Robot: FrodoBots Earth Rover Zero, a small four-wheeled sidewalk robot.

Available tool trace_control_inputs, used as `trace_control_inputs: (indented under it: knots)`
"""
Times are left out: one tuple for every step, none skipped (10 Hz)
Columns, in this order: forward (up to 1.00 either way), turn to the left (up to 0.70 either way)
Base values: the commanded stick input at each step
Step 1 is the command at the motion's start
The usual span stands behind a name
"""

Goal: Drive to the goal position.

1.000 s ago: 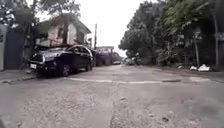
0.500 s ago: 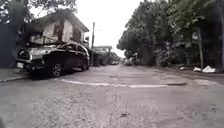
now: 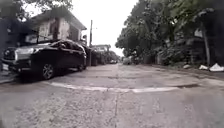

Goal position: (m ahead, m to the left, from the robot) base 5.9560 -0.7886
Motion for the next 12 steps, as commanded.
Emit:
trace_control_inputs:
  knots:
    - [1.0, 0.0]
    - [1.0, 0.0]
    - [1.0, 0.0]
    - [1.0, 0.0]
    - [1.0, 0.0]
    - [1.0, 0.0]
    - [1.0, 0.0]
    - [1.0, 0.0]
    - [1.0, 0.0]
    - [1.0, 0.0]
    - [1.0, 0.0]
    - [1.0, 0.0]
